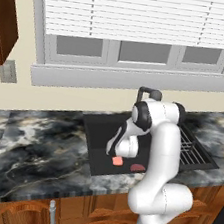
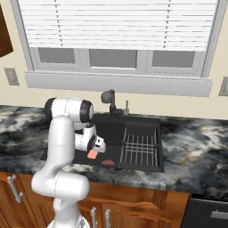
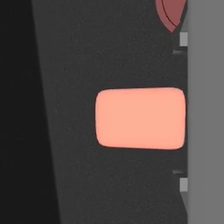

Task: Pick up the bar soap and soap dispenser from the sink, and place them back in the cabinet, and close the cabinet door.

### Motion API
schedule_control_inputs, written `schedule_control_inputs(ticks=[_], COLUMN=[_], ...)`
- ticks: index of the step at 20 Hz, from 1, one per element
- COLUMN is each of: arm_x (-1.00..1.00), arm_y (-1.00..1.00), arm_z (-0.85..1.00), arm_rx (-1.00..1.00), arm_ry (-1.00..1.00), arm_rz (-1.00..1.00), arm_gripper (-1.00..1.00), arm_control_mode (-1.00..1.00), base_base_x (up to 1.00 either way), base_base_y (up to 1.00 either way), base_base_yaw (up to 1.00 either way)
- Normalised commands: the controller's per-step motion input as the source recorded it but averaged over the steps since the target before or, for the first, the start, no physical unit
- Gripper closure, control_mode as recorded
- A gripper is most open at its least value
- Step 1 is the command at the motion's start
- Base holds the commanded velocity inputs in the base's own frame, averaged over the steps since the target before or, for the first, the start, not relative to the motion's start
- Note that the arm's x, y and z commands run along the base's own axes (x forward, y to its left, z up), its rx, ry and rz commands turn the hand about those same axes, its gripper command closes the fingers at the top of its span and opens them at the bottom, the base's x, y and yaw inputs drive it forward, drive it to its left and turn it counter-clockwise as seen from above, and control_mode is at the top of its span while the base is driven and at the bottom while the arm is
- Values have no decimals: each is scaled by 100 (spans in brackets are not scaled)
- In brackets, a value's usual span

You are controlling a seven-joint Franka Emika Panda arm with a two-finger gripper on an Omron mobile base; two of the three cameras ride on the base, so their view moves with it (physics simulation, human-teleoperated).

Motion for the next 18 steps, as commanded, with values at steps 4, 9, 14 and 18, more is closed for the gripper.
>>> schedule_control_inputs(ticks=[4, 9, 14, 18], arm_x=[4, 4, 5, 13], arm_y=[10, 7, 0, 0], arm_z=[-6, -4, -8, -12], arm_rx=[0, 0, 0, 0], arm_ry=[2, 2, 0, 0], arm_rz=[0, 0, 0, 0], arm_gripper=[-100, -100, -100, -100], arm_control_mode=[-100, -100, -100, -100], base_base_x=[0, 0, 0, 0], base_base_y=[0, 0, 0, 0], base_base_yaw=[0, 0, 0, 0])
